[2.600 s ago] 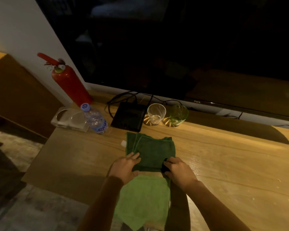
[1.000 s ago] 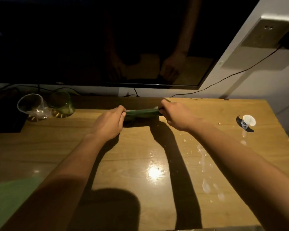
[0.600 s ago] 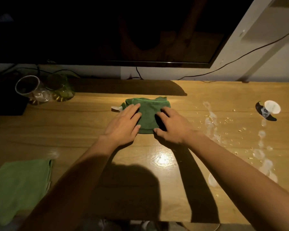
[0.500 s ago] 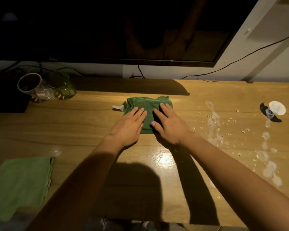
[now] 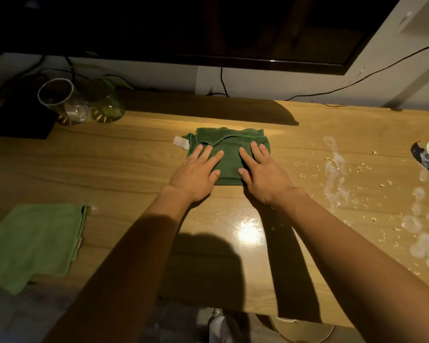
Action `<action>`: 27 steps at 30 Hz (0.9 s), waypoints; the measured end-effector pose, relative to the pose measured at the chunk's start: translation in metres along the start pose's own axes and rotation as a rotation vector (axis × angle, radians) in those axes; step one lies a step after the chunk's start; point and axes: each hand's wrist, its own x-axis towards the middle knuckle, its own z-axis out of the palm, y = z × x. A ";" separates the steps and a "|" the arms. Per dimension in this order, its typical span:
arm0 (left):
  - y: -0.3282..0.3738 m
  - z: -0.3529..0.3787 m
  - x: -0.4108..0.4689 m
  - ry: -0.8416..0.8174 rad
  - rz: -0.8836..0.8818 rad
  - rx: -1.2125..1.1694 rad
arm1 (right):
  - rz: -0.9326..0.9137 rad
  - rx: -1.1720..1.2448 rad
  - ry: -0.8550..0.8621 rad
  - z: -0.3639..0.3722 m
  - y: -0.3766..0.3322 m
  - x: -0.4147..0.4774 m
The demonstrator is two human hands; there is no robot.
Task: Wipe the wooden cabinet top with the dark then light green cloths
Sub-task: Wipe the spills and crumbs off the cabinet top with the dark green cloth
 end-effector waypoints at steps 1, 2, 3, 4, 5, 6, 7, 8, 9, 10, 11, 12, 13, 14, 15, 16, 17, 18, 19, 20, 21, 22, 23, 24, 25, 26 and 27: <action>0.001 0.000 -0.005 0.005 -0.001 -0.010 | -0.002 0.023 0.005 0.002 0.000 -0.005; 0.001 0.002 -0.011 0.012 0.000 -0.021 | -0.004 0.037 0.009 0.004 -0.001 -0.010; 0.002 0.003 -0.017 0.017 0.001 -0.027 | -0.006 0.045 0.012 0.006 -0.002 -0.016; 0.003 0.006 -0.024 0.022 0.001 -0.028 | -0.006 0.052 0.013 0.008 -0.003 -0.022; 0.004 0.008 -0.031 0.025 0.001 -0.029 | -0.003 0.059 0.012 0.009 -0.005 -0.028; 0.005 0.011 -0.037 0.026 0.001 -0.031 | -0.001 0.063 0.010 0.011 -0.007 -0.035; 0.006 0.013 -0.044 0.023 -0.001 -0.036 | -0.002 0.063 0.007 0.012 -0.009 -0.042; 0.007 0.016 -0.051 0.016 -0.007 -0.044 | -0.004 0.060 0.000 0.013 -0.011 -0.049; 0.009 0.019 -0.060 0.008 -0.017 -0.052 | -0.006 0.055 -0.008 0.015 -0.014 -0.057; 0.013 0.022 -0.069 0.002 -0.027 -0.057 | -0.008 0.050 -0.017 0.016 -0.016 -0.066; 0.018 0.025 -0.078 -0.004 -0.035 -0.061 | -0.010 0.046 -0.025 0.017 -0.018 -0.075; 0.023 0.029 -0.088 -0.007 -0.041 -0.065 | -0.013 0.045 -0.035 0.018 -0.020 -0.085; 0.029 0.032 -0.098 -0.004 -0.045 -0.069 | -0.017 0.047 -0.042 0.019 -0.021 -0.095; 0.035 0.037 -0.106 0.006 -0.048 -0.069 | -0.022 0.051 -0.042 0.021 -0.021 -0.104; 0.041 0.041 -0.114 0.020 -0.050 -0.068 | -0.025 0.058 -0.040 0.023 -0.020 -0.112; 0.046 0.046 -0.121 0.035 -0.053 -0.068 | -0.026 0.066 -0.040 0.025 -0.019 -0.120; 0.052 0.051 -0.127 0.049 -0.056 -0.069 | -0.028 0.072 -0.040 0.027 -0.018 -0.127; 0.057 0.056 -0.132 0.061 -0.058 -0.068 | -0.032 0.075 -0.039 0.029 -0.015 -0.134; 0.063 0.062 -0.138 0.069 -0.061 -0.068 | -0.038 0.073 -0.039 0.031 -0.013 -0.140; 0.068 0.066 -0.143 0.070 -0.060 -0.071 | -0.043 0.068 -0.042 0.033 -0.012 -0.146; 0.073 0.070 -0.149 0.070 -0.053 -0.071 | -0.046 0.062 -0.051 0.034 -0.010 -0.152; 0.078 0.073 -0.154 0.068 -0.043 -0.066 | -0.048 0.052 -0.064 0.035 -0.007 -0.159; 0.082 0.076 -0.160 0.066 -0.034 -0.057 | -0.051 0.038 -0.080 0.036 -0.005 -0.165; 0.087 0.079 -0.166 0.063 -0.030 -0.046 | -0.053 0.021 -0.092 0.036 -0.003 -0.172; 0.093 0.082 -0.173 0.060 -0.030 -0.029 | -0.058 -0.006 -0.092 0.036 -0.001 -0.179; 0.098 0.085 -0.180 0.061 -0.033 -0.003 | -0.077 -0.056 -0.070 0.036 0.000 -0.185; 0.104 0.089 -0.186 0.068 -0.036 0.028 | -0.109 -0.127 -0.028 0.038 0.000 -0.193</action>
